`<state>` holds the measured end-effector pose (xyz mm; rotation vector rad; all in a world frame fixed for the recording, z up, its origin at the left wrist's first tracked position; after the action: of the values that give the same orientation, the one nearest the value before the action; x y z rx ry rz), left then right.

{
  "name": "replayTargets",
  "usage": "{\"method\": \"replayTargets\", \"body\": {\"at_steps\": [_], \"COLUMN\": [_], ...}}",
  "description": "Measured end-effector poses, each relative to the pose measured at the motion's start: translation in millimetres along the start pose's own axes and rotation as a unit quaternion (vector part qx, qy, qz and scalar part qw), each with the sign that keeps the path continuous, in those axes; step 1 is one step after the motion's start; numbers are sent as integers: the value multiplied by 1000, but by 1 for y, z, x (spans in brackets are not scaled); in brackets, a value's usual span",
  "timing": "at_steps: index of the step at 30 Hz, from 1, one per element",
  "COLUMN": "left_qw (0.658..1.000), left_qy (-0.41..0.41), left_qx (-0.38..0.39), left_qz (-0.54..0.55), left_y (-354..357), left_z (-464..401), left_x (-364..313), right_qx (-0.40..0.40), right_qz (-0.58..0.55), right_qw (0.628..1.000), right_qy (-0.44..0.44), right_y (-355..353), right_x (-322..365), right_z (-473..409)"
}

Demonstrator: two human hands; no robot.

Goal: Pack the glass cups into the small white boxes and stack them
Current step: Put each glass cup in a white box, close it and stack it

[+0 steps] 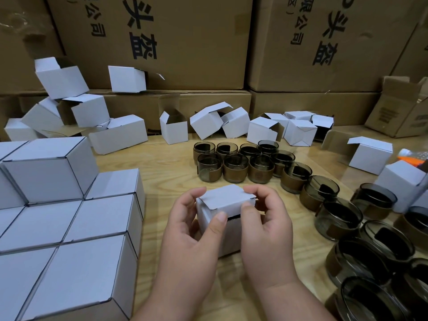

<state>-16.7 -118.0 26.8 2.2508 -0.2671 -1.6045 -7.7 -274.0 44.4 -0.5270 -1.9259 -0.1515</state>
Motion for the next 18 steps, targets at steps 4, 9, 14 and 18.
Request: {"method": "replayTargets", "body": {"at_steps": [4, 9, 14, 18], "left_qw": [1000, 1000, 999, 999], "left_qy": [-5, -20, -9, -12], "left_qx": [0, -1, -12, -11], "left_qz": [-2, -11, -35, -41], "left_y": [0, 0, -2, -2], "left_z": [0, 1, 2, 2], "left_x": [1, 7, 3, 4], "right_qx": [-1, -3, -3, 1], "right_qz": [-3, -7, -7, -3], "right_qw": [1000, 1000, 999, 1000], "right_qy": [8, 27, 31, 31], "right_y": [-1, -2, -2, -1], "right_x": [-2, -7, -6, -6], "right_z": [-1, 0, 0, 0]}}
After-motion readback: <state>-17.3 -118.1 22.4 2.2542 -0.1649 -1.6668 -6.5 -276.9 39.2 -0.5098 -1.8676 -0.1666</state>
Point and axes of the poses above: each hand's wrist, its own z-axis away from the middle knuckle, its own y-axis out of the palm, x = y × z, the point moved 9 cm from there along -z, towards the middle knuckle, and after that the axes turned 11 degrees about z, right-handed, at the moved point
